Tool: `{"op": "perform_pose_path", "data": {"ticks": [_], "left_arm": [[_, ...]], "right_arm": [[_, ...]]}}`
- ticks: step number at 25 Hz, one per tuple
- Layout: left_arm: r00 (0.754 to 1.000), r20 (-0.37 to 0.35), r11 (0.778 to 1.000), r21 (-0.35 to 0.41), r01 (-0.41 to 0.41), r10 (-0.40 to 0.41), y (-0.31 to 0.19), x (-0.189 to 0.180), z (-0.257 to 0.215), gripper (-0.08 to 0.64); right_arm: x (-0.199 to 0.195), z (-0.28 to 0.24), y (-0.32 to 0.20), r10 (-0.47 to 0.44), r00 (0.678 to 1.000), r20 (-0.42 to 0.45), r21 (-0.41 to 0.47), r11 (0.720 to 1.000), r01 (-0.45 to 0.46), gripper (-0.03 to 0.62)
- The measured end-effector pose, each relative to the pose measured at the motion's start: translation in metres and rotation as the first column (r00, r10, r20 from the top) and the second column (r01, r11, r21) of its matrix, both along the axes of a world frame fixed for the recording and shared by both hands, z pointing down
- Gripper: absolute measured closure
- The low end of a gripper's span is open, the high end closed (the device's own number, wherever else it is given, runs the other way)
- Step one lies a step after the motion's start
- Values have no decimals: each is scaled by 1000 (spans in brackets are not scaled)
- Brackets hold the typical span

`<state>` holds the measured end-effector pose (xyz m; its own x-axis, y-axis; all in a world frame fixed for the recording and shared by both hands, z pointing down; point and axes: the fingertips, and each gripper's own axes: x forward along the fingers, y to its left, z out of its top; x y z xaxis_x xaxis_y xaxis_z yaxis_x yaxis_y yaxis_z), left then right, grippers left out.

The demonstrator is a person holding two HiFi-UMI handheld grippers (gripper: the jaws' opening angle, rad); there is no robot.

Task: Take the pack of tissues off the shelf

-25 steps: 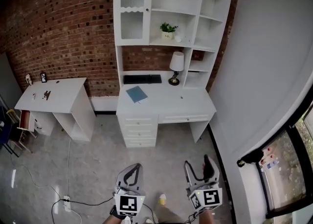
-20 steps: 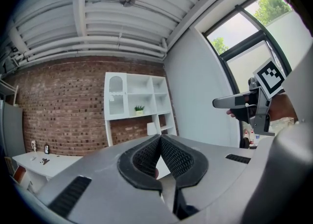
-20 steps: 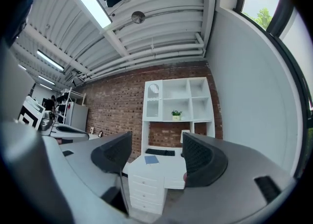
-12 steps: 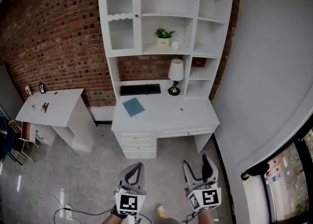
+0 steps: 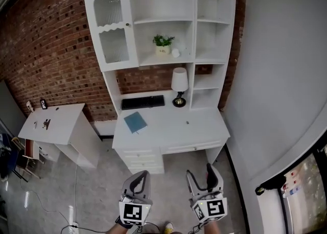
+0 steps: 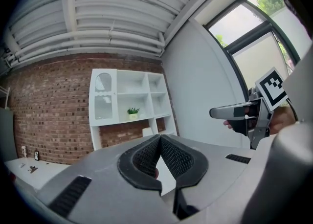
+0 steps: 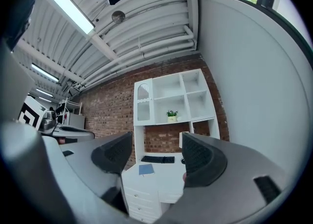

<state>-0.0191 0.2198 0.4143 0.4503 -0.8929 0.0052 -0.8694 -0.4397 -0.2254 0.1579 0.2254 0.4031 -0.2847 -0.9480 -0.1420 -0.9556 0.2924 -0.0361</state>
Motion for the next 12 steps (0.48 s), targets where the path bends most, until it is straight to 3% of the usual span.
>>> {"op": "perform_pose_path", "data": {"ticks": [7, 12], "left_arm": [[1000, 8, 1000, -8, 8, -7, -39, 0, 8, 541], [999, -28, 1000, 25, 18, -17, -81, -10, 6, 541]], "right_arm": [[5, 2, -41, -3, 1000, -17, -7, 1000, 3, 293], [-4, 6, -77, -6, 999, -42, 1, 1000, 6, 295]]}}
